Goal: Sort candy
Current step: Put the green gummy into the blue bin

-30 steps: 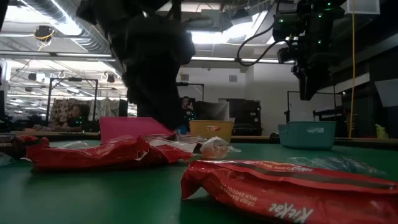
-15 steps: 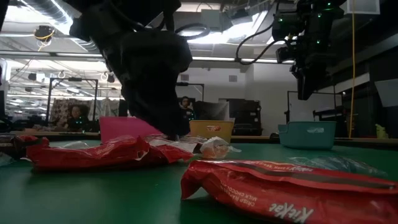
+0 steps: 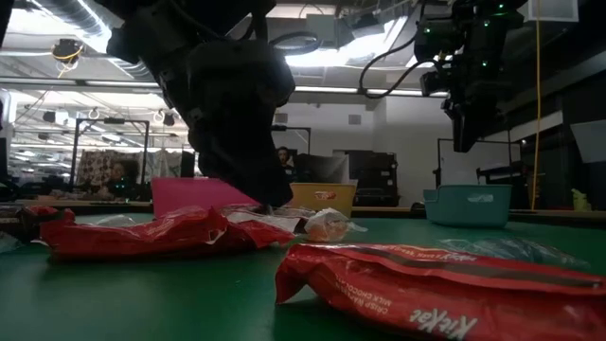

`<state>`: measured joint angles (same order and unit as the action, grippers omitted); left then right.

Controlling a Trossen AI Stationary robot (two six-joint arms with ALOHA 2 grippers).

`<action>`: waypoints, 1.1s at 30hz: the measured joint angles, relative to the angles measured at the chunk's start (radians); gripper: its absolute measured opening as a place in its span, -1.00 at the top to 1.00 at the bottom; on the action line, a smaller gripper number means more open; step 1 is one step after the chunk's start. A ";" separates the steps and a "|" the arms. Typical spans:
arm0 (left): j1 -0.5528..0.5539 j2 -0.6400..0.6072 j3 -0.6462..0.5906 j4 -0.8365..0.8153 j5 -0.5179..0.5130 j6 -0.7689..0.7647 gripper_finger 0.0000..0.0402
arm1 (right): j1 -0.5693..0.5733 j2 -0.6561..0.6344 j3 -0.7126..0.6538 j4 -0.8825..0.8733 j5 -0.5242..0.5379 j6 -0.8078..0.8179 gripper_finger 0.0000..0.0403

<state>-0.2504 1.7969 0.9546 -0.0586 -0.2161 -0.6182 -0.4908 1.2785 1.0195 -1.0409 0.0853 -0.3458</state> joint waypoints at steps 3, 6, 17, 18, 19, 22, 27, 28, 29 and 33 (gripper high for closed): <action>0.000 0.000 0.000 0.000 0.000 -0.001 0.24 | 0.000 0.000 0.000 0.000 0.000 0.000 0.14; -0.008 0.016 0.000 0.005 0.000 -0.001 0.26 | 0.000 0.000 0.000 0.000 0.000 0.000 0.14; -0.014 0.066 0.000 0.041 0.009 -0.005 0.26 | 0.000 0.000 0.000 0.000 -0.001 0.000 0.14; -0.014 0.066 0.000 0.042 0.009 -0.002 0.28 | 0.000 0.000 0.000 0.000 -0.002 0.000 0.14; -0.014 0.066 0.000 0.046 0.009 -0.002 0.30 | 0.000 0.000 0.000 0.000 -0.006 0.000 0.14; -0.014 0.066 0.000 0.053 0.009 -0.001 0.41 | 0.000 0.000 0.000 0.000 -0.060 0.000 0.14; -0.013 0.066 0.000 0.054 0.009 -0.001 0.71 | 0.000 0.000 0.000 0.004 -0.230 0.000 0.14; -0.012 0.066 0.000 0.053 0.009 -0.001 0.77 | 0.000 0.000 0.000 0.008 -0.268 0.001 0.14; -0.012 0.066 0.000 0.054 0.009 -0.002 0.83 | 0.000 0.000 0.000 0.017 -0.302 0.001 0.14; -0.012 0.066 0.000 0.055 -0.002 -0.002 0.98 | 0.000 0.000 0.000 0.081 -0.417 0.009 0.14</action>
<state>-0.2623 1.8629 0.9546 -0.0039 -0.2184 -0.6197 -0.4904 1.2785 1.0195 -0.9596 -0.3315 -0.3373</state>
